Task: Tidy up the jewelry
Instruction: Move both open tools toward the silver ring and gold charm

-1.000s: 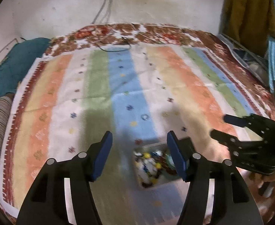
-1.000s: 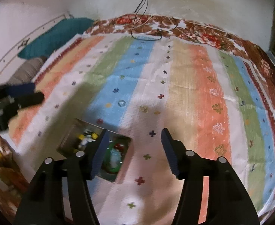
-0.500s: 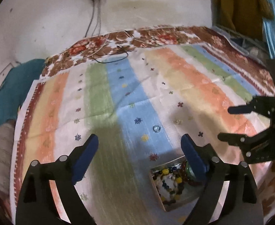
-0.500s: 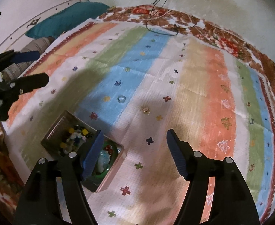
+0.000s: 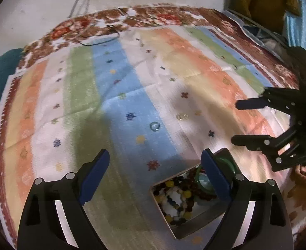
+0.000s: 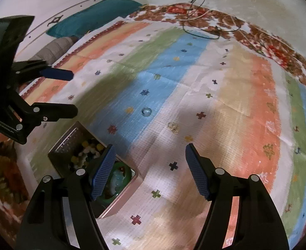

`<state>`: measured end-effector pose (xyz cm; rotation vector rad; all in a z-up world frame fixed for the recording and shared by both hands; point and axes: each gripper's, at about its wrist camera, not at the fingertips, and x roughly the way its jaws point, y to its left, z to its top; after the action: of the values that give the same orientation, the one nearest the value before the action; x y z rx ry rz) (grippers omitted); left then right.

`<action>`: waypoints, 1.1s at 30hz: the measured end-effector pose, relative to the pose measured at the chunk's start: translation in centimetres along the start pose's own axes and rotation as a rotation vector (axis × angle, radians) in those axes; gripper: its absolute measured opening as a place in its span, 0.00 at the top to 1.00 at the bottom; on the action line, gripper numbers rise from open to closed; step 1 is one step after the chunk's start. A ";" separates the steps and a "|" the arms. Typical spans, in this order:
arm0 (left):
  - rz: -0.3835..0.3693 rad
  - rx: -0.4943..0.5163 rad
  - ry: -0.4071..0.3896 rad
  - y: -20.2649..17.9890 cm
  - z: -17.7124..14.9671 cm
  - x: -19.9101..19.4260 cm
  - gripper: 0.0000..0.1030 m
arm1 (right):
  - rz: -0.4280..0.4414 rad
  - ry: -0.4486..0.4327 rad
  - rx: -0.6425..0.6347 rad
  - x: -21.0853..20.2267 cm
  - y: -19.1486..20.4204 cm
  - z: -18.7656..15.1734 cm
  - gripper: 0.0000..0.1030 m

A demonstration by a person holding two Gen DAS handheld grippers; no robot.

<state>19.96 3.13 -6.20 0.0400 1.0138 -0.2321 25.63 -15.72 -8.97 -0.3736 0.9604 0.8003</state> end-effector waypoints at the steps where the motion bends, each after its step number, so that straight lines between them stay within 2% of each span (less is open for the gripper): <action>1: -0.007 0.010 0.005 0.0 0.1 0.3 0.14 | 0.000 0.005 -0.010 0.2 -0.1 0.1 0.33; 6: -0.038 0.050 0.041 0.2 0.4 2.0 0.15 | 0.000 0.022 -0.023 1.2 -1.0 0.2 0.33; 10: -0.130 -0.003 0.070 1.2 1.0 2.8 0.15 | 0.002 0.039 -0.006 2.4 -2.0 0.5 0.33; 14: -0.097 0.050 0.093 0.8 1.1 4.2 0.15 | 0.011 0.052 -0.026 3.4 -2.4 0.9 0.33; 22: -0.078 0.052 0.151 1.6 1.6 6.8 0.16 | 0.022 0.077 -0.030 5.2 -2.9 1.4 0.33; 33: -0.069 0.083 0.184 1.4 1.9 9.2 0.18 | 0.022 0.103 -0.060 7.0 -2.9 1.7 0.33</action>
<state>26.53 2.66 -13.01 0.1031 1.1896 -0.3385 31.07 -13.54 -14.05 -0.4603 1.0397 0.8372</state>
